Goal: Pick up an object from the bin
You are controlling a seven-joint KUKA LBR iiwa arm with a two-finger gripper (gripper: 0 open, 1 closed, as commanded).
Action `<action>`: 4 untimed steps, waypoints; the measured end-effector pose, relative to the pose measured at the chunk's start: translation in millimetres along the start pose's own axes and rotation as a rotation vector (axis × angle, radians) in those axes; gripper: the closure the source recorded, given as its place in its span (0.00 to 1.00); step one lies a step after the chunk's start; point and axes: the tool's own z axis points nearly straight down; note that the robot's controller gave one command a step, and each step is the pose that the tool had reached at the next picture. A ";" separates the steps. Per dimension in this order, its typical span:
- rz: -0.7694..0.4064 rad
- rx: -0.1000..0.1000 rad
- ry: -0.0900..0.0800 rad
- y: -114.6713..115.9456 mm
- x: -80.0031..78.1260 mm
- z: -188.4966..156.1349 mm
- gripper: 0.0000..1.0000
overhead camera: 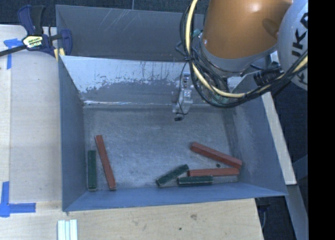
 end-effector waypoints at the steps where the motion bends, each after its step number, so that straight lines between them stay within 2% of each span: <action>1: 0.057 0.000 0.004 11.2 36.3 38.1 1.00; 2: -0.063 0.002 0.007 32.9 26.5 168.3 1.00; 3: 0.129 0.004 0.001 -81.3 8.2 177.5 1.00; 4: 0.123 0.000 0.001 -77.2 8.6 177.1 0.00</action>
Offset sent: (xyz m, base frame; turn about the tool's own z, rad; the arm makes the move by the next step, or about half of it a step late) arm -0.0340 0.0147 -0.0368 0.0593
